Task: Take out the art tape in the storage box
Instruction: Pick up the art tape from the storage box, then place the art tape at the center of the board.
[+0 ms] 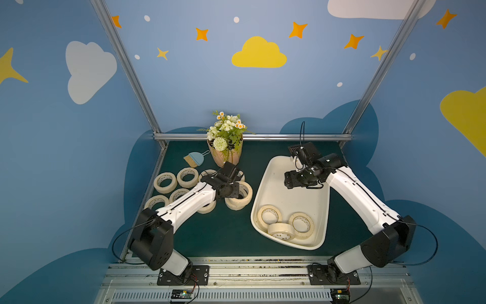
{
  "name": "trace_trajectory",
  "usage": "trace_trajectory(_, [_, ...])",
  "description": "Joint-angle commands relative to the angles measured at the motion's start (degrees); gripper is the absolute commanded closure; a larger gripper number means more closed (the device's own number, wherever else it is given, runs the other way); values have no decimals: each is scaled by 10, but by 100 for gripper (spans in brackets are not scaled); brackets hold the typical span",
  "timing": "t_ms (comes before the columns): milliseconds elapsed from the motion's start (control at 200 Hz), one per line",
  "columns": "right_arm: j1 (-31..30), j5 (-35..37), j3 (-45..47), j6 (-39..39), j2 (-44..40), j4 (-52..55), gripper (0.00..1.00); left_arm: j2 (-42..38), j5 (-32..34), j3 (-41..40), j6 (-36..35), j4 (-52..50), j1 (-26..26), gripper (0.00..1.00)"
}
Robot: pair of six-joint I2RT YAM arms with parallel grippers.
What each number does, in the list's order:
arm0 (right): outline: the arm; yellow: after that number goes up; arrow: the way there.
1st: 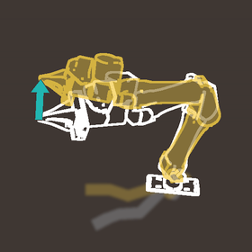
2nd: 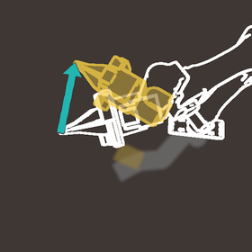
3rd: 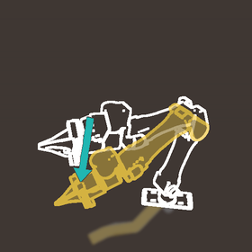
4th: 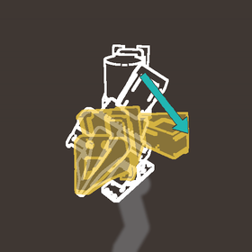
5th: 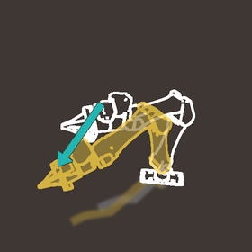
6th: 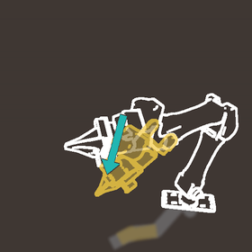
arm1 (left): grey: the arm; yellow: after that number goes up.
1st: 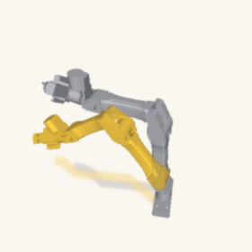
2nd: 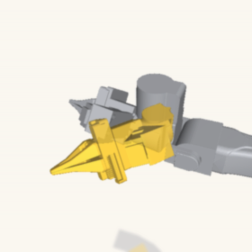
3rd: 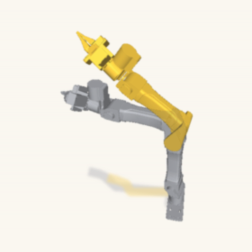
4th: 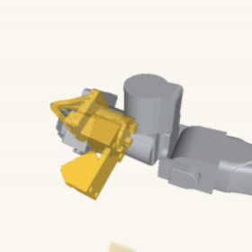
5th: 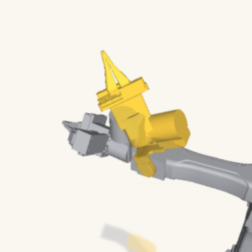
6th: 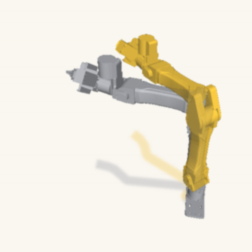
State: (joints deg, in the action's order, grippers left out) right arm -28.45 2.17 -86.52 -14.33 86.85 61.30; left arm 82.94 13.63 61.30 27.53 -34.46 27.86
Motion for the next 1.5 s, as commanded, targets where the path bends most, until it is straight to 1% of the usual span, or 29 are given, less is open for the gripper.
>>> trace_trajectory(0, [9,0,21,6,-11,7,16,-87,63,-75,96,-14,-64,97])
trace_trajectory(55, [12,-1,27,6,-12,6,16,-139,82,-119,141,-10,-95,97])
trace_trajectory(110, [16,-4,34,5,-13,3,16,-189,126,-163,190,-13,-112,96])
trace_trajectory(185, [19,-8,39,6,-11,-1,16,-247,184,-203,260,-49,-132,96])
trace_trajectory(260, [21,-12,43,7,-8,-6,16,-290,229,-223,335,-114,-151,96])
trace_trajectory(320, [22,-15,46,9,-4,-9,16,-318,245,-239,379,-155,-169,97])
trace_trajectory(375, [24,-19,48,10,-2,-12,16,-347,250,-261,420,-180,-198,96])
trace_trajectory(410, [24,-22,50,11,-1,-16,16,-363,242,-280,444,-185,-223,97])
trace_trajectory(445, [25,-28,55,11,0,-21,16,-382,222,-302,453,-182,-252,97])
trace_trajectory(566, [26,-46,66,11,5,-32,16,-430,159,-365,460,-168,-363,97])
trace_trajectory(616, [25,-51,68,13,7,-34,16,-444,150,-377,446,-165,-403,97])
trace_trajectory(666, [26,-54,73,14,8,-40,16,-451,155,-382,437,-169,-432,97])
trace_trajectory(781, [26,-60,77,16,11,-45,16,-443,174,-383,419,-161,-478,97])
trace_trajectory(931, [27,-70,88,11,9,-50,16,-411,150,-383,403,-115,-538,96])
trace_trajectory(1026, [27,-69,107,5,3,-50,16,-394,142,-383,401,-99,-560,96])
trace_trajectory(1096, [25,-72,126,3,-1,-50,16,-392,139,-386,401,-92,-568,94])
trace_trajectory(1141, [25,-75,138,1,-2,-51,16,-398,140,-388,401,-92,-568,91])
trace_trajectory(1236, [16,-81,162,-4,2,-55,16,-420,145,-398,394,-81,-569,77])
trace_trajectory(1351, [-8,-85,188,-10,11,-67,16,-447,138,-409,377,-66,-569,65])
trace_trajectory(1462, [-24,-92,199,-14,24,-79,16,-458,131,-414,365,-59,-569,49])
trace_trajectory(1497, [-30,-94,197,-15,29,-82,16,-459,130,-414,363,-58,-569,42])
